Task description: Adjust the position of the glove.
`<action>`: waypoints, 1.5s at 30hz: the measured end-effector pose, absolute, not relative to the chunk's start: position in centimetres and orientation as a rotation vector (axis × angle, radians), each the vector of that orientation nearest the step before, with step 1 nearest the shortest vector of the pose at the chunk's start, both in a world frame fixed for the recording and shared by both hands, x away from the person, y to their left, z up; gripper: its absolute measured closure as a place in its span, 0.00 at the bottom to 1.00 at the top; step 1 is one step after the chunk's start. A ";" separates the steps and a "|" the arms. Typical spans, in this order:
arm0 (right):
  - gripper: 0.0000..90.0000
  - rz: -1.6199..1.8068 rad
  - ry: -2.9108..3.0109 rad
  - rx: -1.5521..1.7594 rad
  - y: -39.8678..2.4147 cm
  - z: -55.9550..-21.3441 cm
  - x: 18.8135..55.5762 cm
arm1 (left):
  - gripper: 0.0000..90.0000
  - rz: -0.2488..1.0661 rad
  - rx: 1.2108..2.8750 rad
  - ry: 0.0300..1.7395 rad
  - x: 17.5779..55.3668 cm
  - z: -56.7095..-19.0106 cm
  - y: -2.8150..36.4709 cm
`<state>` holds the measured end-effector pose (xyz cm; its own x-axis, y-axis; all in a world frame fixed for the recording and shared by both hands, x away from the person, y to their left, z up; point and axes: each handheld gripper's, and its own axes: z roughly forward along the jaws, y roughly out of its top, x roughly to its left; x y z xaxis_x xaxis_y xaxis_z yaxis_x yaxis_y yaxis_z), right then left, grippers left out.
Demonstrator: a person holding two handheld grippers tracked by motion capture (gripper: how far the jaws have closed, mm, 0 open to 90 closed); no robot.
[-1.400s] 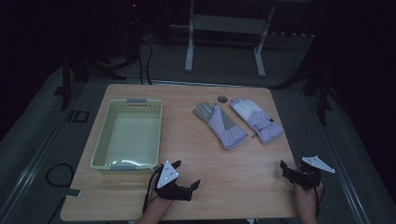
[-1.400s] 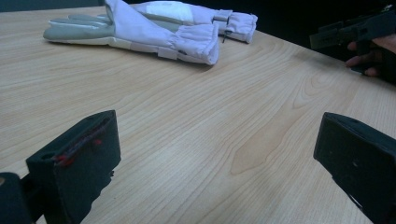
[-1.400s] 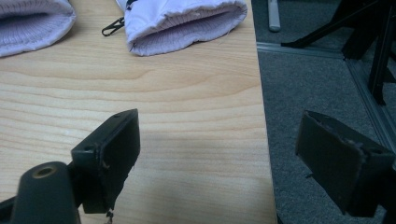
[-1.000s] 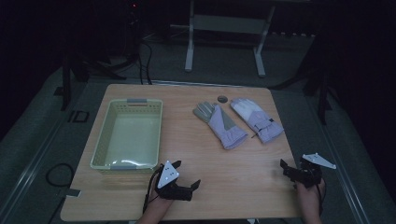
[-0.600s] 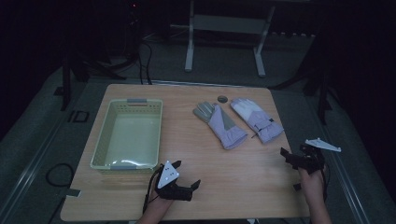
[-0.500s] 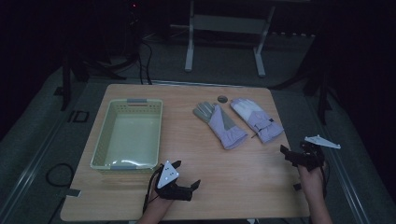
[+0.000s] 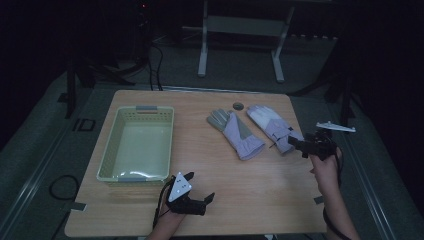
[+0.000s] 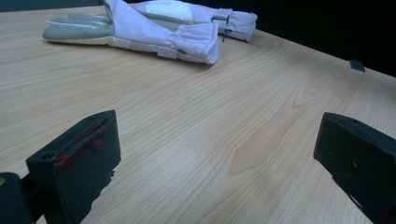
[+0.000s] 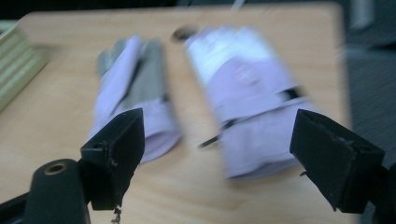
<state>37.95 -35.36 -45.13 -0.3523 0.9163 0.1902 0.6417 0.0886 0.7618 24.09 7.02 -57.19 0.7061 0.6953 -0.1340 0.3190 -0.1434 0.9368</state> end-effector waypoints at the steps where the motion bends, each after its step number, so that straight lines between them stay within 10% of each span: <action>1: 0.16 1.138 2.056 1.545 -35.0 -45.3 38.2 | 0.01 0.399 1.739 0.813 24.1 -57.2 7.0; 45: 0.42 0.817 2.372 1.107 -21.6 -50.7 46.6 | 0.01 0.362 1.744 0.793 24.1 -57.2 7.0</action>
